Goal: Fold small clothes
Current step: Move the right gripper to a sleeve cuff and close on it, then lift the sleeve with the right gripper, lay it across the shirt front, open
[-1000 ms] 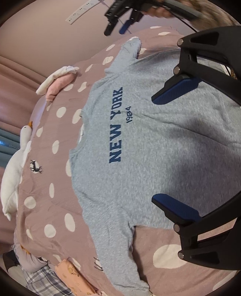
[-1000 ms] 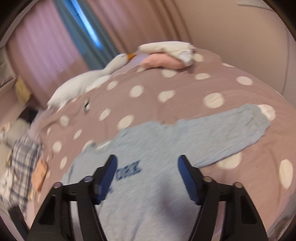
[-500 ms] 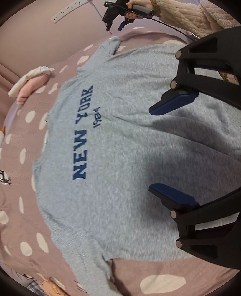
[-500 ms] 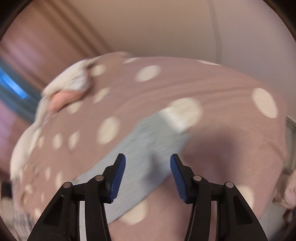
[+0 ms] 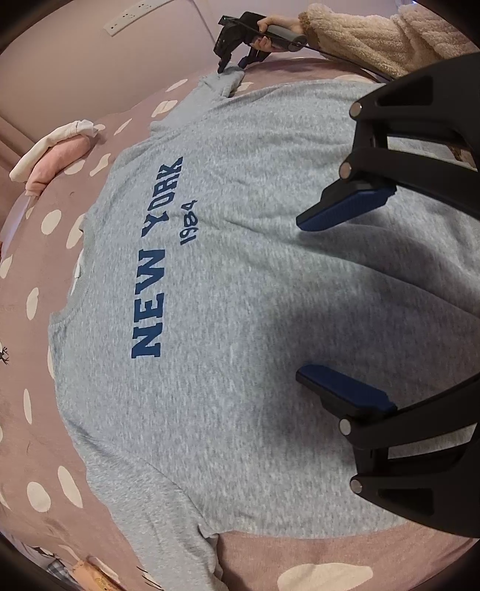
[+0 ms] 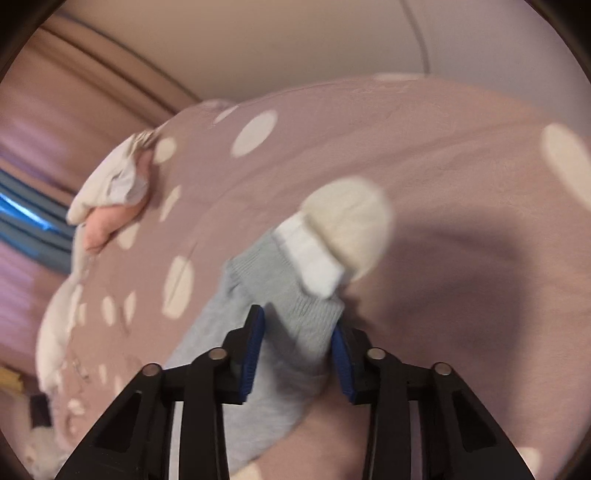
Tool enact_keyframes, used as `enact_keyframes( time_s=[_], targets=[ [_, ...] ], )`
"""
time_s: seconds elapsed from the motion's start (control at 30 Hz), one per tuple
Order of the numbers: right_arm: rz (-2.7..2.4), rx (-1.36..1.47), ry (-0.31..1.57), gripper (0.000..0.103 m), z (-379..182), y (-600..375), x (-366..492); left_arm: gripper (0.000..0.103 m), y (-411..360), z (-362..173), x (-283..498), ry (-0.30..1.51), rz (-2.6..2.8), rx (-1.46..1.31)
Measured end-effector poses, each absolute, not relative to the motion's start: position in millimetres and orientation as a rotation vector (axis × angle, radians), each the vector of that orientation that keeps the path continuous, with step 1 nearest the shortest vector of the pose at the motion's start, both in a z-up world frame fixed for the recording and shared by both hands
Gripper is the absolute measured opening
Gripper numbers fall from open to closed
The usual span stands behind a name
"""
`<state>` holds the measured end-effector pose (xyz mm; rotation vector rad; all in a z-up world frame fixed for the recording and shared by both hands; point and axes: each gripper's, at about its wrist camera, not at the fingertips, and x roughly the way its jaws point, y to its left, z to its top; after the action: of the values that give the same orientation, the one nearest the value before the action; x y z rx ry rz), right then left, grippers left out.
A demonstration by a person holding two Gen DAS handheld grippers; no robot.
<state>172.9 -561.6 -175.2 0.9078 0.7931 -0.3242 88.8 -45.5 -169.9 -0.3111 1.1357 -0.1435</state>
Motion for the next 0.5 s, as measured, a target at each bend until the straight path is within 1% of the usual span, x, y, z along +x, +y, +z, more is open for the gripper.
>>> enact_keyframes(
  time_s=[0.03,0.07,0.1,0.2,0.3,0.5],
  targets=[
    [-0.325,0.893,0.799,0.028,-176.0,-559.7,178.1,0.074,-45.0,-169.9,89.0,1.135,-0.145,-0.314],
    [-0.334,0.872,0.798,0.021,-176.5,-559.6,181.8,0.074,-44.2,-169.4,89.9,1.136,-0.147,-0.320],
    [-0.348,0.862,0.792,0.018,-175.6,-560.3,182.9,0.074,-43.4,-169.3,90.4,1.136,-0.148,-0.326],
    [-0.367,0.881,0.763,0.015,-169.4,-565.9,179.0,0.074,-37.7,-165.3,90.7,1.134,-0.152,-0.353],
    [-0.417,0.777,0.712,0.015,-147.8,-560.7,177.0,0.074,-29.8,-156.8,91.9,1.107,-0.126,-0.358],
    [-0.396,0.609,0.602,0.015,-84.0,-523.4,178.1,0.074,-10.0,-133.1,91.7,1.024,-0.091,-0.393]
  ],
)
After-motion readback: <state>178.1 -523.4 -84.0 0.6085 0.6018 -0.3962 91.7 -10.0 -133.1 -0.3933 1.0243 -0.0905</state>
